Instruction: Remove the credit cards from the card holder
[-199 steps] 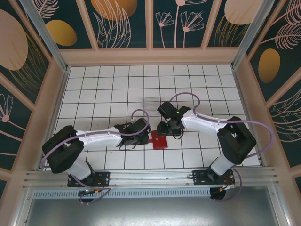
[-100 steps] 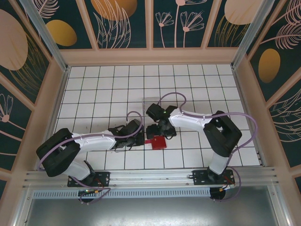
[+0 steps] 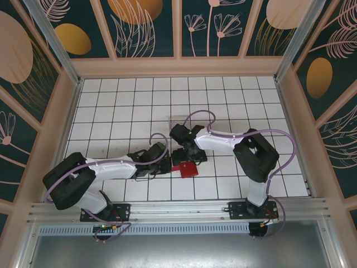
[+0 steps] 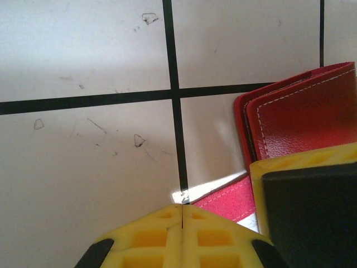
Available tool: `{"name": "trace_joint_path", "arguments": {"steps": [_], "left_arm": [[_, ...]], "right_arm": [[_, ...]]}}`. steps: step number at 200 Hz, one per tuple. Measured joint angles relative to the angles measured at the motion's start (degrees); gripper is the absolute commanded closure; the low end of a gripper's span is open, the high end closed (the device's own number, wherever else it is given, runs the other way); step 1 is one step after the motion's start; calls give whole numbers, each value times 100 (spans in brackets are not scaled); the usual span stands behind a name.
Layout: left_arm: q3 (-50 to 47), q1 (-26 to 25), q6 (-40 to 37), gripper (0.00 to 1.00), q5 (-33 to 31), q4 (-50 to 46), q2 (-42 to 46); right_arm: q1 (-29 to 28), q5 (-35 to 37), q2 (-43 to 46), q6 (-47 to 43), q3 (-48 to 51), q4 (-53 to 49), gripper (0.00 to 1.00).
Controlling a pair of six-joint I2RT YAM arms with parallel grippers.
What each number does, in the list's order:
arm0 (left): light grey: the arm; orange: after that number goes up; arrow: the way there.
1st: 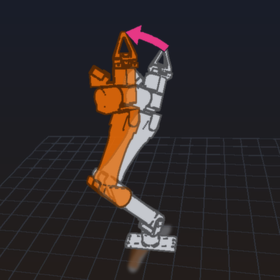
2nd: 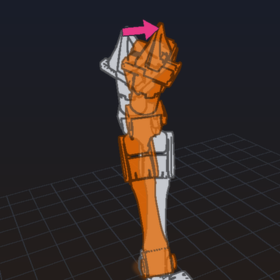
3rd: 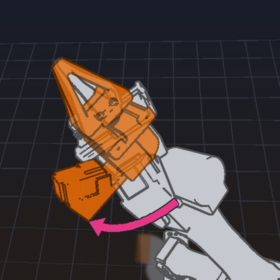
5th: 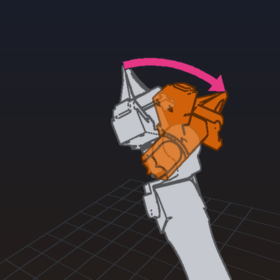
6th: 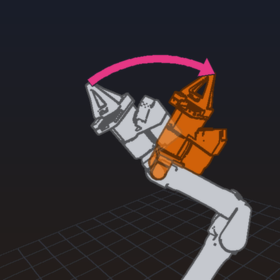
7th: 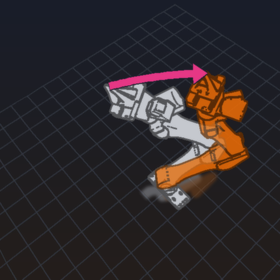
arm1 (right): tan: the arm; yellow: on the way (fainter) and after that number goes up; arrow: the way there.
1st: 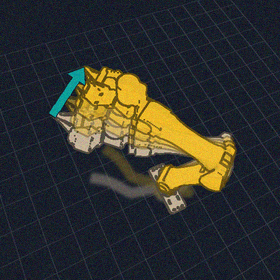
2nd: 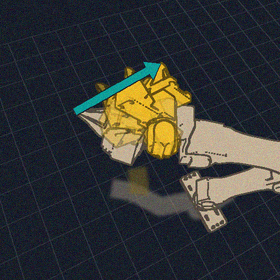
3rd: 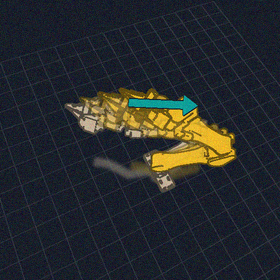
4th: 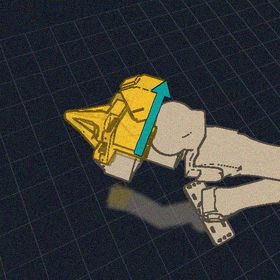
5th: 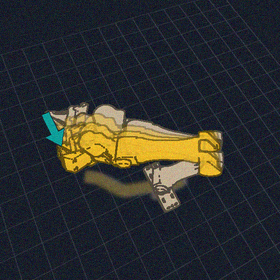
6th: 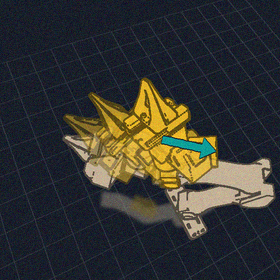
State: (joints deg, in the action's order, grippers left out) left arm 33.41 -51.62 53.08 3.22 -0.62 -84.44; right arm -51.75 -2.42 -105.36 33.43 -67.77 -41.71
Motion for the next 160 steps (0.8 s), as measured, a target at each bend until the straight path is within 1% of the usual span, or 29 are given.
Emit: {"name": "trace_joint_path", "arguments": {"steps": [83, 160], "left_arm": [[-9, 15, 0, 100, 66, 42, 0], [-9, 15, 0, 100, 81, 42, 0]], "right_arm": [[0, 96, 11, 2, -35, -192, 1], [0, 282, 363, 17, -39, -400, 2]]}}
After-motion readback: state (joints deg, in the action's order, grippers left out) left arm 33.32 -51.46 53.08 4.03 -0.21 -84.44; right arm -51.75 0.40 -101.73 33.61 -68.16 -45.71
